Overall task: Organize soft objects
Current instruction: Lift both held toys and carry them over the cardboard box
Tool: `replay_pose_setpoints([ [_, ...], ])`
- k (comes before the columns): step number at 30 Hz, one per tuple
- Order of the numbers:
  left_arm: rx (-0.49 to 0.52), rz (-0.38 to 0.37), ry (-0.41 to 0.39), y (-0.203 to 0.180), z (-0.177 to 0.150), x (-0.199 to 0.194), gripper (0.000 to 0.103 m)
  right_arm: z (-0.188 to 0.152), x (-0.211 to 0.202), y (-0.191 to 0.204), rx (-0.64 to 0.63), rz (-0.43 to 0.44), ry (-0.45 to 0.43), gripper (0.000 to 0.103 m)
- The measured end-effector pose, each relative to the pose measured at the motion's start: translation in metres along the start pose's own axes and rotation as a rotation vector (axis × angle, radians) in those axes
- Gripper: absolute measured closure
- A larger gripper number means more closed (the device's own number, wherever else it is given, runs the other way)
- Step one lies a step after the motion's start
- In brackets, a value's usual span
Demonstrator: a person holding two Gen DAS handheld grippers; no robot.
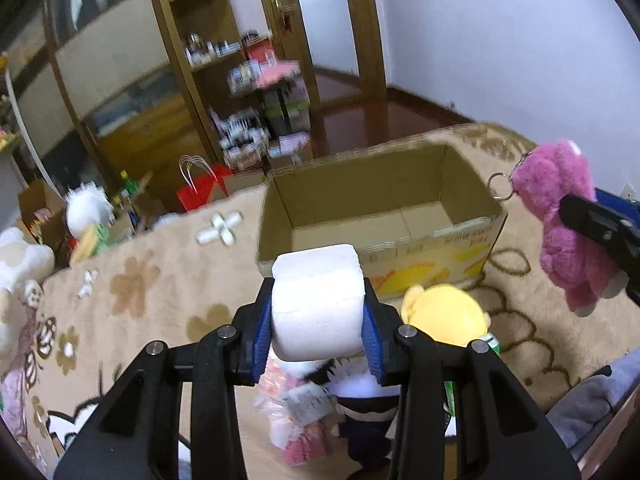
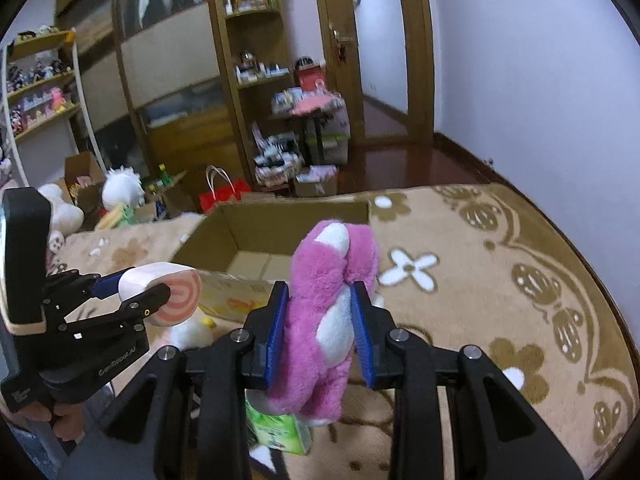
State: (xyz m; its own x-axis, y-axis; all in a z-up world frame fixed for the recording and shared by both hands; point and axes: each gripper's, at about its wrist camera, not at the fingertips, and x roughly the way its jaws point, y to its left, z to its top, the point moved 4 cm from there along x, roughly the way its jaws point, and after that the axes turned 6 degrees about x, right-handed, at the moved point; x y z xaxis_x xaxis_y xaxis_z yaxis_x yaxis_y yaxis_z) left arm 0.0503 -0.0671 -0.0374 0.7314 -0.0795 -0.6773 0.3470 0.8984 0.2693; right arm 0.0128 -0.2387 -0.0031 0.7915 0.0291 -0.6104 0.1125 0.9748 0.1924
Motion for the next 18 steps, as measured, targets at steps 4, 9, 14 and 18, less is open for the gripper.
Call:
replay_pose_setpoints([
  [4, -0.016, 0.019, -0.072, 0.006, 0.011, -0.026, 0.066, 0.008, -0.013, 0.008, -0.001, 0.030, -0.046, 0.071],
  [9, -0.029, 0.050, -0.137, 0.017, 0.027, -0.042, 0.066, 0.021, -0.021, 0.016, -0.002, 0.056, -0.094, 0.070],
  [14, -0.038, 0.081, -0.178, 0.026, 0.046, -0.042, 0.066, 0.038, -0.019, 0.020, -0.018, 0.062, -0.134, 0.070],
  [18, -0.062, 0.104, -0.200, 0.034, 0.058, -0.037, 0.066, 0.049, -0.008, 0.017, 0.003, 0.065, -0.140, 0.070],
])
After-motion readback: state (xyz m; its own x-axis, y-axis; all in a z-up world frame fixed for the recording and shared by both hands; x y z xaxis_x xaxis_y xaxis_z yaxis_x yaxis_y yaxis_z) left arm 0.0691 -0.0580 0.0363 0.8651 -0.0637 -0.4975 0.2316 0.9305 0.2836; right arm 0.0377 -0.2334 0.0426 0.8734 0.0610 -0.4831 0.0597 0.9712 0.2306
